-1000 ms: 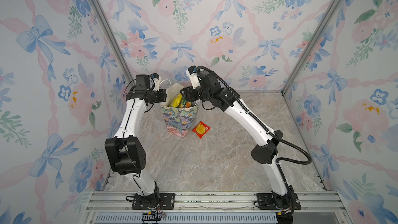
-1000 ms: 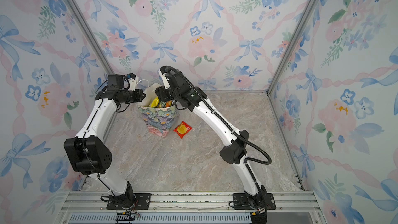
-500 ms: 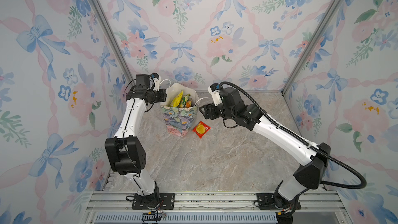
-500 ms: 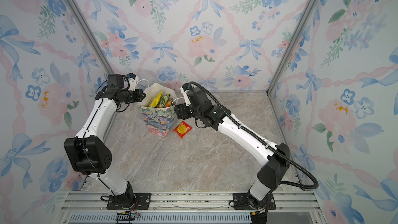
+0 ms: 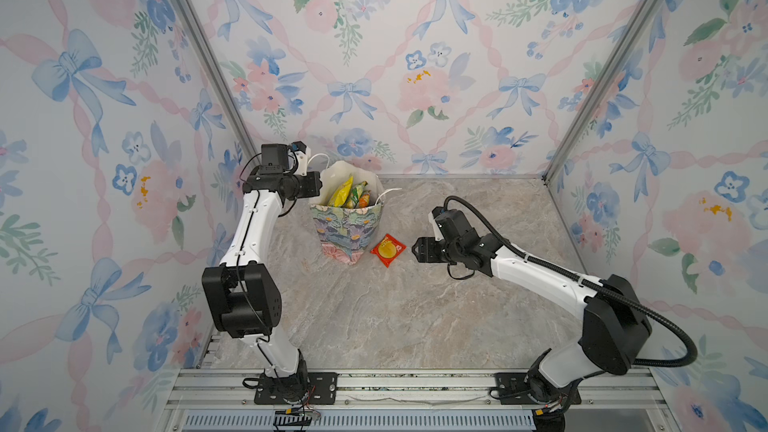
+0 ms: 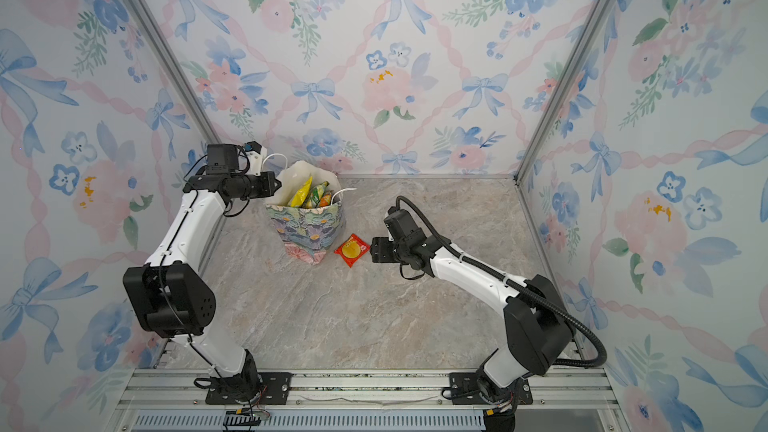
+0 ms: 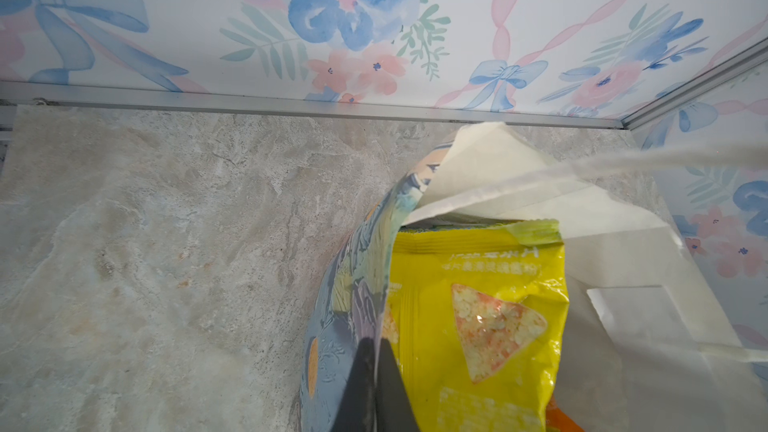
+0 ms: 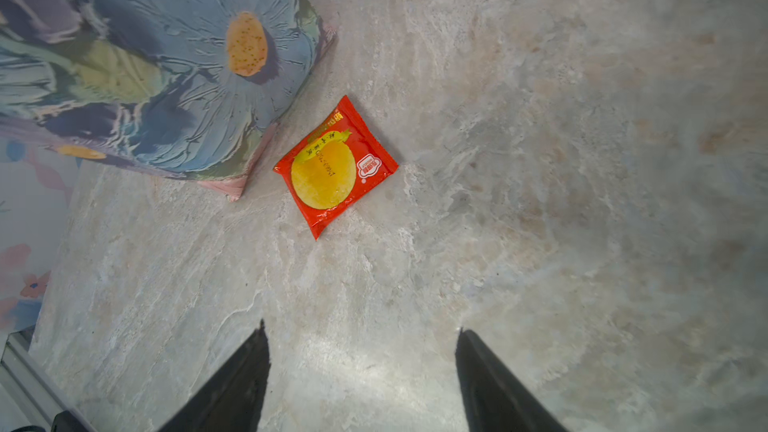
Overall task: Place the snacks into the paper bag
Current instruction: 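Reach the right gripper down to the red packet, then close the right gripper on the edge of the red packet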
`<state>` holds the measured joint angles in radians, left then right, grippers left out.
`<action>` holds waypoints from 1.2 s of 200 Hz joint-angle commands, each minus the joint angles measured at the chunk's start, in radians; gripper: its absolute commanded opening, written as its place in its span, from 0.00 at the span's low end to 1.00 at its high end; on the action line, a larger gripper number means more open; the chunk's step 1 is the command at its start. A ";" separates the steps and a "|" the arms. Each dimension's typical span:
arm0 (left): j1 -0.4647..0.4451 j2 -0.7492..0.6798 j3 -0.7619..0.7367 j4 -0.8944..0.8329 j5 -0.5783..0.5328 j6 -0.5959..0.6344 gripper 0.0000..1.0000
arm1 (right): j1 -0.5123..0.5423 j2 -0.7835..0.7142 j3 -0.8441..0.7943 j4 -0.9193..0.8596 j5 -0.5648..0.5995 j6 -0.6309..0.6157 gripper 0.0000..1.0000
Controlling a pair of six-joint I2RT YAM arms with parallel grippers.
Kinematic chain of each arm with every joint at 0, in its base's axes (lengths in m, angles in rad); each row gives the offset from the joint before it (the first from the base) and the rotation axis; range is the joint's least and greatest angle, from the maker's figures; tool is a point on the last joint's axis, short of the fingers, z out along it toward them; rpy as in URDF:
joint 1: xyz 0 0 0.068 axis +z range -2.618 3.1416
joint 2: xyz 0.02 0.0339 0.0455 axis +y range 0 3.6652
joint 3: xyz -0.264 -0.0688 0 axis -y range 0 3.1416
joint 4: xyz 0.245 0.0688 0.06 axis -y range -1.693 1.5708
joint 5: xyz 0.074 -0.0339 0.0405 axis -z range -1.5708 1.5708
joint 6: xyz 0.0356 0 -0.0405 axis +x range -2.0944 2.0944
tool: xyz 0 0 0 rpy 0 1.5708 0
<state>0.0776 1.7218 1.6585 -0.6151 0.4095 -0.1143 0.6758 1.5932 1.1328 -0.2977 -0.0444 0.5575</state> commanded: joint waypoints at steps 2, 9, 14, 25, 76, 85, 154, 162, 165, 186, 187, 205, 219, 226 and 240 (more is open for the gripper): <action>0.006 0.004 -0.008 -0.029 0.012 -0.008 0.00 | -0.052 0.109 0.041 0.041 -0.092 -0.018 0.73; 0.006 0.006 -0.007 -0.029 0.014 -0.010 0.00 | -0.066 0.138 0.062 0.040 -0.119 -0.032 0.72; 0.005 0.007 -0.007 -0.029 0.016 -0.010 0.00 | -0.076 0.158 0.076 0.038 -0.133 -0.045 0.72; 0.005 0.006 -0.007 -0.030 0.017 -0.011 0.00 | -0.086 0.192 0.104 0.035 -0.140 -0.060 0.71; 0.006 0.008 -0.007 -0.029 0.014 -0.010 0.00 | -0.108 0.350 0.227 0.032 -0.187 -0.094 0.70; 0.005 0.006 -0.007 -0.030 0.017 -0.010 0.00 | -0.107 0.377 0.245 0.032 -0.193 -0.094 0.70; 0.005 0.012 -0.008 -0.030 0.009 -0.008 0.00 | -0.096 0.482 0.359 0.003 -0.194 -0.113 0.67; 0.005 0.010 -0.008 -0.029 0.012 -0.008 0.00 | -0.091 0.490 0.366 0.002 -0.189 -0.115 0.66; 0.006 0.011 -0.008 -0.029 0.014 -0.008 0.00 | -0.089 0.495 0.370 -0.001 -0.188 -0.117 0.66; 0.006 0.007 -0.009 -0.029 0.009 -0.007 0.00 | -0.079 0.529 0.404 -0.023 -0.183 -0.125 0.63; 0.005 0.007 -0.009 -0.029 0.009 -0.007 0.00 | -0.077 0.530 0.405 -0.023 -0.183 -0.125 0.63; 0.005 0.007 -0.009 -0.029 0.014 -0.008 0.00 | -0.067 0.556 0.422 -0.026 -0.182 -0.128 0.62; 0.005 0.007 -0.011 -0.029 0.007 -0.007 0.00 | -0.063 0.574 0.436 -0.034 -0.181 -0.130 0.61; 0.006 0.009 -0.010 -0.029 0.007 -0.007 0.00 | -0.061 0.577 0.438 -0.035 -0.182 -0.130 0.60; 0.006 0.012 -0.007 -0.029 0.018 -0.010 0.00 | -0.056 0.583 0.439 -0.029 -0.183 -0.128 0.58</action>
<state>0.0776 1.7218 1.6585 -0.6151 0.4129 -0.1143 0.6037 2.1529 1.5452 -0.2939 -0.2287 0.4404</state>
